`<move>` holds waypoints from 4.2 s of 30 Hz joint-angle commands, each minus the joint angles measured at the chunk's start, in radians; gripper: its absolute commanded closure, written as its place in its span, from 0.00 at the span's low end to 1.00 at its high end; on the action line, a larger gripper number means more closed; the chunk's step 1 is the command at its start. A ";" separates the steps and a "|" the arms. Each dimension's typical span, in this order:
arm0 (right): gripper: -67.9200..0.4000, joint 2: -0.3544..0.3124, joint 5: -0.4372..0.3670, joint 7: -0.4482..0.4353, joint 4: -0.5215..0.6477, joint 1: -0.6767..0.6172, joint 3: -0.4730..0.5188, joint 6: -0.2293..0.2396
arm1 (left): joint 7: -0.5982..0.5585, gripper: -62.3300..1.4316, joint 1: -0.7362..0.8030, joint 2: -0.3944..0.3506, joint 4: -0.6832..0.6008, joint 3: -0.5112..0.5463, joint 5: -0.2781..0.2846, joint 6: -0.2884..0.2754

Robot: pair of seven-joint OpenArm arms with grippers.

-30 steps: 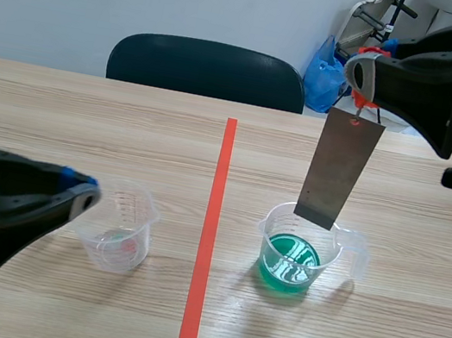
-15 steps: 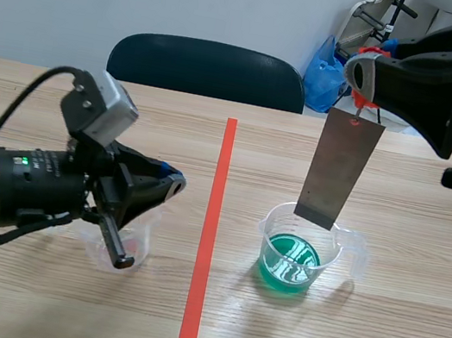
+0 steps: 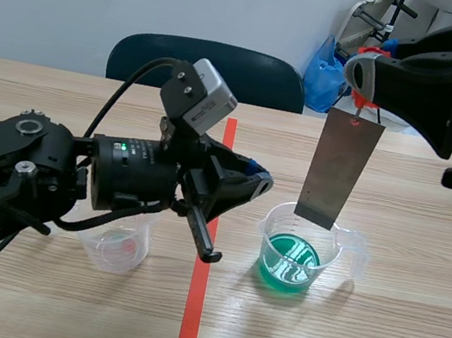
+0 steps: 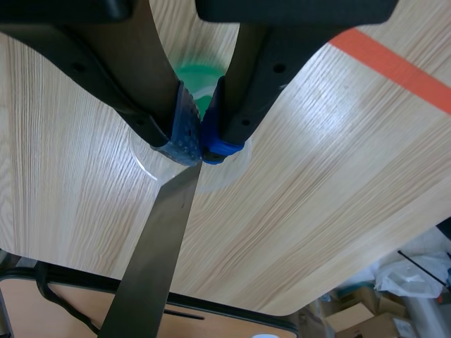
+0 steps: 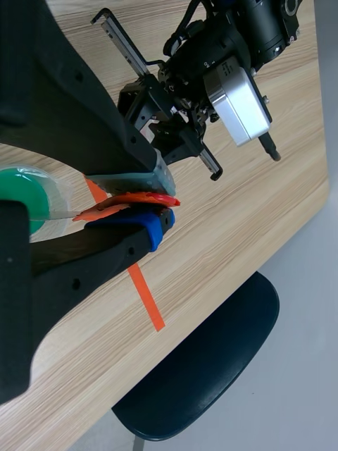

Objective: Do the redox reaction experiment

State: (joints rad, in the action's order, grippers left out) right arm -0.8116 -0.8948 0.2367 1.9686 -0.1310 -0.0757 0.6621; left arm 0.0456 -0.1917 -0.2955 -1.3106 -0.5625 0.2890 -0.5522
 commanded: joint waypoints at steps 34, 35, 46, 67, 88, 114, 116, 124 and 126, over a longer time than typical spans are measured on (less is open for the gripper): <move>0.99 -0.008 -0.014 -0.015 0.012 0.012 0.011 -0.006 | -0.154 0.91 0.435 -0.225 -0.174 0.408 -0.093 0.033; 0.98 -0.008 -0.014 -0.015 0.012 0.012 0.011 -0.006 | -0.181 0.91 0.499 -0.241 -0.195 0.455 -0.101 0.033; 0.98 -0.008 -0.014 -0.014 0.012 0.012 0.011 -0.005 | -0.671 0.91 1.202 -0.210 -0.241 0.872 -0.251 0.129; 0.99 -0.008 -0.014 -0.015 0.012 0.012 0.011 -0.003 | -0.938 0.26 1.508 -0.065 -0.209 0.991 -0.393 0.225; 0.98 -0.008 -0.014 -0.016 0.012 0.012 0.011 -0.003 | -0.946 0.00 1.508 -0.066 -0.200 0.991 -0.262 0.225; 0.98 -0.008 -0.014 -0.018 0.012 0.012 0.011 -0.003 | -0.946 0.00 1.508 -0.066 -0.200 0.991 -0.262 0.225; 0.99 -0.008 -0.014 -0.018 0.012 0.012 0.011 -0.003 | -0.946 0.00 1.508 -0.066 -0.200 0.991 -0.262 0.225; 0.98 -0.008 -0.014 -0.018 0.012 0.012 0.011 -0.003 | -0.946 0.00 1.508 -0.066 -0.200 0.991 -0.262 0.225; 0.98 -0.008 -0.014 -0.018 0.012 0.012 0.011 -0.003 | -0.946 0.00 1.508 -0.066 -0.200 0.991 -0.262 0.225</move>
State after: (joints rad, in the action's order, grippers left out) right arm -0.8116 -0.8948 0.2363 1.9686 -0.1310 -0.0757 0.6628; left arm -0.8845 1.3155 -0.3607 -1.5002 0.4267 0.0235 -0.3252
